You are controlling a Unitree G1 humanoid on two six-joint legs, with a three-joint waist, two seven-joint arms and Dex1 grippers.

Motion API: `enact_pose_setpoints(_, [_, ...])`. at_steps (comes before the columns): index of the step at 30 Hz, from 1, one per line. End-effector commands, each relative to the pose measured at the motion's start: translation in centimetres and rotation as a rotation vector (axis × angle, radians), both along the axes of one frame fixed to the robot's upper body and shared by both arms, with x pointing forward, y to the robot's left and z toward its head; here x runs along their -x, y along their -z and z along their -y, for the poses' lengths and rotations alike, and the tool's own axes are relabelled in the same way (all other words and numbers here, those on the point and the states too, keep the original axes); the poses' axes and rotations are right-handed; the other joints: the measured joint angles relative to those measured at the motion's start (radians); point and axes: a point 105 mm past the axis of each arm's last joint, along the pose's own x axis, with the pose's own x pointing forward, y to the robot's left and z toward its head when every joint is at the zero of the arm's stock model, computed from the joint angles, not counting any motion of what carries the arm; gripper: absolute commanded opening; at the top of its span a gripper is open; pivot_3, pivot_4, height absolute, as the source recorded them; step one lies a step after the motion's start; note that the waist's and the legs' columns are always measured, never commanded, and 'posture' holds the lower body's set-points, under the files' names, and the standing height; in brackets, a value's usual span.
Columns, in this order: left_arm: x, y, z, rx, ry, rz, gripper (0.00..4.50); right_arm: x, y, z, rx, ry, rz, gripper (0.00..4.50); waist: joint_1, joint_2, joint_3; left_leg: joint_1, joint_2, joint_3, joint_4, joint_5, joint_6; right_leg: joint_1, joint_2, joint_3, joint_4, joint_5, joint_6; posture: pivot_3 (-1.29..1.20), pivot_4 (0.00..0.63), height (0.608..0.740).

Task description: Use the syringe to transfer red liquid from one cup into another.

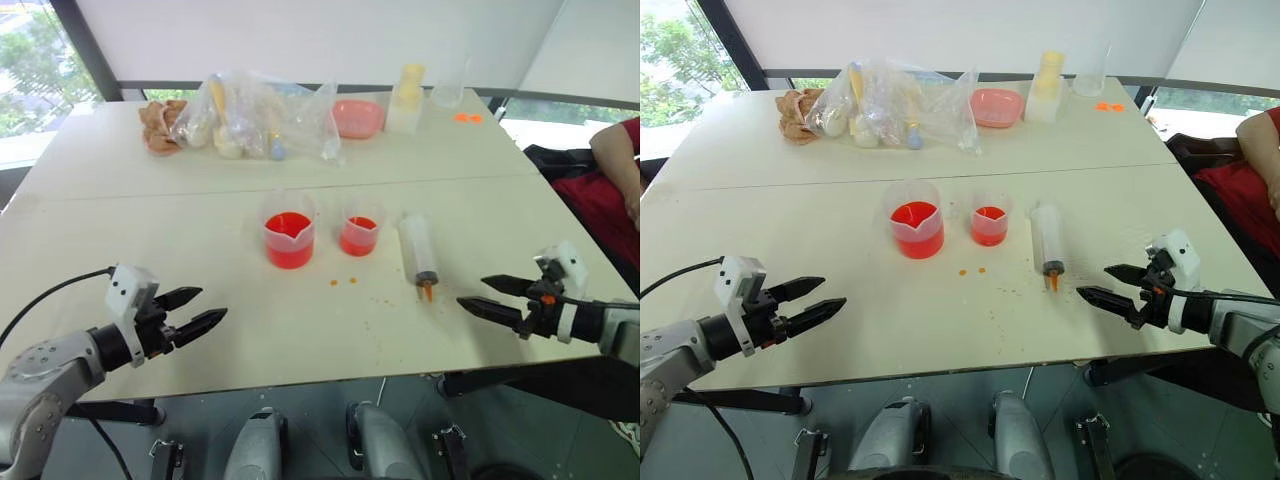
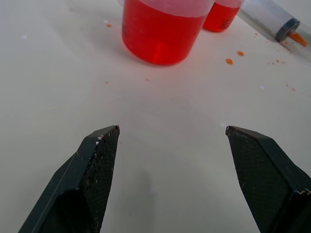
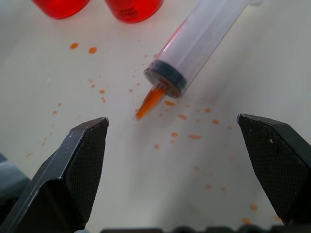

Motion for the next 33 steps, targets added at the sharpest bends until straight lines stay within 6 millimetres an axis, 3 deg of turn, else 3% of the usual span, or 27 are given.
enact_pose_setpoints(1, [0.0, -0.9, 0.6, -0.004, 0.027, 0.028, 3.68, -0.3, -0.7, 0.1, -0.006, 0.021, 0.001, 4.42, 0.0, 0.0, 0.0, 0.0, 0.0, 0.0, 0.0, 0.0, 0.0, 0.0, 0.0, 0.0, 0.0, 0.0, 0.0, 0.0, 0.15, 0.74])
enact_pose_setpoints(6, [-0.2, -3.0, 1.3, -0.039, 0.127, 0.049, 3.68, -1.0, -2.1, -0.2, -0.038, 0.032, -0.095, 4.42, -0.001, 0.0, 0.0, 0.0, 0.0, 0.0, 0.0, 0.0, 0.0, 0.0, 0.0, 0.0, 0.0, 0.0, 0.0, 0.0, 0.15, 0.74])
enact_pose_setpoints(9, [0.0, -5.2, 2.4, -0.064, 0.23, 0.066, 3.68, -2.2, -4.3, -0.3, -0.021, 0.02, -0.087, 4.42, -0.002, 0.0, 0.001, -0.001, 0.0, 0.0, 0.0, 0.0, 0.0, -0.001, 0.0, 0.0, 0.0, 0.0, -0.001, 0.0, 0.15, 0.74])
enact_pose_setpoints(12, [0.5, -7.9, 3.6, -0.048, 0.354, 0.082, 3.68, -3.4, -4.5, 0.1, 0.146, 0.021, -0.112, 4.42, -0.003, 0.001, 0.001, -0.002, 0.0, 0.001, -0.001, 0.0, 0.0, -0.003, 0.0, 0.0, 0.0, 0.001, -0.001, 0.0, 0.15, 0.74])
enact_pose_setpoints(15, [0.6, -9.3, 4.4, -0.076, 0.446, 0.105, 3.68, -5.2, -4.6, -0.2, 0.094, 0.1, -0.244, 4.42, -0.007, 0.0, 0.001, -0.005, 0.0, 0.001, -0.001, 0.0, 0.0, -0.005, 0.001, 0.0, 0.0, 0.002, -0.003, 0.0, 0.15, 0.74])
enact_pose_setpoints(22, [0.6, -9.0, 6.1, -0.097, 0.55, 0.106, 3.68, -9.8, -4.7, -3.1, -0.039, 0.165, -0.449, 4.42, -0.02, 0.001, 0.001, -0.013, 0.0, 0.0, 0.0, 0.0, 0.0, -0.013, 0.002, 0.001, 0.003, 0.003, -0.004, 0.0, 0.15, 0.74])
enact_pose_setpoints(33, [1.2, -6.9, 6.8, -0.069, 0.492, 0.108, 3.68, -13.9, -1.5, -5.0, 0.167, 0.146, -0.476, 4.42, -0.03, 0.001, 0.002, -0.015, -0.001, 0.0, 0.0, 0.0, 0.001, -0.014, 0.001, 0.0, 0.002, 0.005, 0.001, 0.0, 0.15, 0.74])
